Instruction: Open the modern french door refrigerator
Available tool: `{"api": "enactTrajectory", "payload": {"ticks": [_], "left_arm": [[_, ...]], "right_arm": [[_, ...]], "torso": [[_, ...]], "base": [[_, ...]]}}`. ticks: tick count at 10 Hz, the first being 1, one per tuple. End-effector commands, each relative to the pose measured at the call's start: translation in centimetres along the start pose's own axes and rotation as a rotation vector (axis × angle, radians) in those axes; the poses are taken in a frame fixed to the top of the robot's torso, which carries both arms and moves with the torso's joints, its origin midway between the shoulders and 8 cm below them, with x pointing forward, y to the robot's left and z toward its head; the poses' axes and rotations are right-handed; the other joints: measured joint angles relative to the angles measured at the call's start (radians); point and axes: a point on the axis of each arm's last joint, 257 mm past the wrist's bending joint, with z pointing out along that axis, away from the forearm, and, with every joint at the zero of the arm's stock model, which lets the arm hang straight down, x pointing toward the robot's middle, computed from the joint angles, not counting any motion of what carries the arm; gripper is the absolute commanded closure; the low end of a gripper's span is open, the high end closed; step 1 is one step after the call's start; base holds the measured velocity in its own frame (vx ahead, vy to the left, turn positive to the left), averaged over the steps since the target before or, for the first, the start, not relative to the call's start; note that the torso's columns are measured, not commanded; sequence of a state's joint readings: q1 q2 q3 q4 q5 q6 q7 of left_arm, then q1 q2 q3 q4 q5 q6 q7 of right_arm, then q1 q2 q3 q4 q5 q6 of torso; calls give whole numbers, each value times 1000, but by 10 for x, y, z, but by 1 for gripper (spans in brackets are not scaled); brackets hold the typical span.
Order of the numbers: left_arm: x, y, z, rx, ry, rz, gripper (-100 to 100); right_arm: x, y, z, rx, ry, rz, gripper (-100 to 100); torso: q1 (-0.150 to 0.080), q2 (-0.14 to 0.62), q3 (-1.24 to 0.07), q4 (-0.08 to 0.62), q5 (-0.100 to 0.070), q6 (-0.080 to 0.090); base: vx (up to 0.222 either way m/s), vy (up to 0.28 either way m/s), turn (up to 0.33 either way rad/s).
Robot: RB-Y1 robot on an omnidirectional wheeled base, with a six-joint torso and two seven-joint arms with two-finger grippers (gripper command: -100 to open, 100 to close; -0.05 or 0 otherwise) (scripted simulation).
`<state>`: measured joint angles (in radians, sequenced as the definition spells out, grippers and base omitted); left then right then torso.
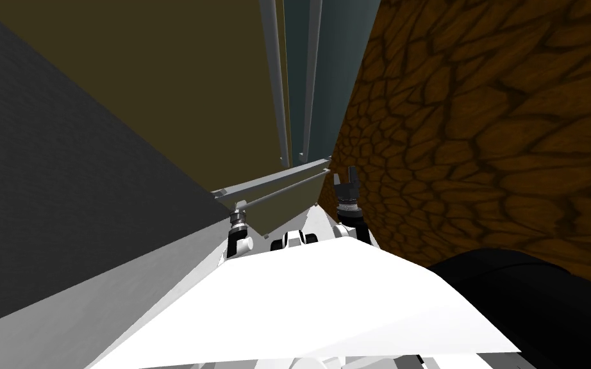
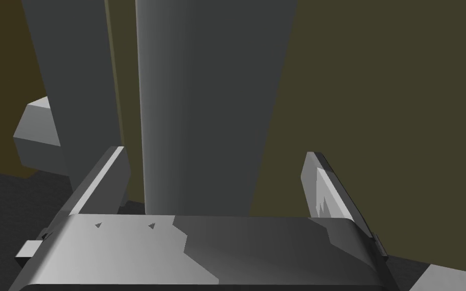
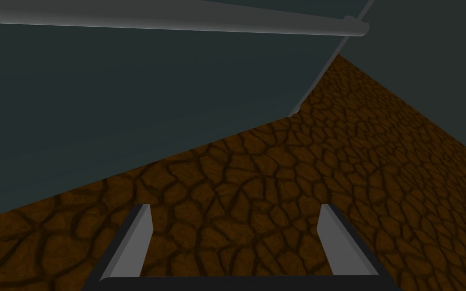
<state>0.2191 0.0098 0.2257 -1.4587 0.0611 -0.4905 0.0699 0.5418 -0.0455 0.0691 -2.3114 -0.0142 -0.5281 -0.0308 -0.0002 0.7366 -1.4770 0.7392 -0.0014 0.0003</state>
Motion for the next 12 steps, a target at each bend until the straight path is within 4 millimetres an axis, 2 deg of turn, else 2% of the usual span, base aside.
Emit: {"api": "enactTrajectory", "payload": {"ticks": [1,2,3,8,9,12], "left_arm": [[1,-2,15,5,-9,2,-100],[0,3,8,-7,-8,1,-100],[0,-1,0,5,2,1,100],[-1,0,-35,1,27,-8,100],[-2,-5,-27,16,26,-6,100],[-2,-8,-29,-2,30,-7,100]], "right_arm": [[0,0,0,0,0,0,0],[0,0,0,0,0,0,0],[0,0,0,0,0,0,0],[0,0,0,0,0,0,0],[0,0,0,0,0,0,0],[0,0,0,0,0,0,0]], "torso": [[1,-2,-1,0,0,1],[2,-3,-2,1,-1,1],[1,-3,-2,-1,0,0],[3,-1,1,-5,6,1],[3,-1,1,-5,5,1],[-1,7,5,-3,4,0]], "base": [[-44,6,-40],[-23,2,-10],[40,-12,71],[65,-11,61],[8,-8,14],[-150,-72,10]]}}
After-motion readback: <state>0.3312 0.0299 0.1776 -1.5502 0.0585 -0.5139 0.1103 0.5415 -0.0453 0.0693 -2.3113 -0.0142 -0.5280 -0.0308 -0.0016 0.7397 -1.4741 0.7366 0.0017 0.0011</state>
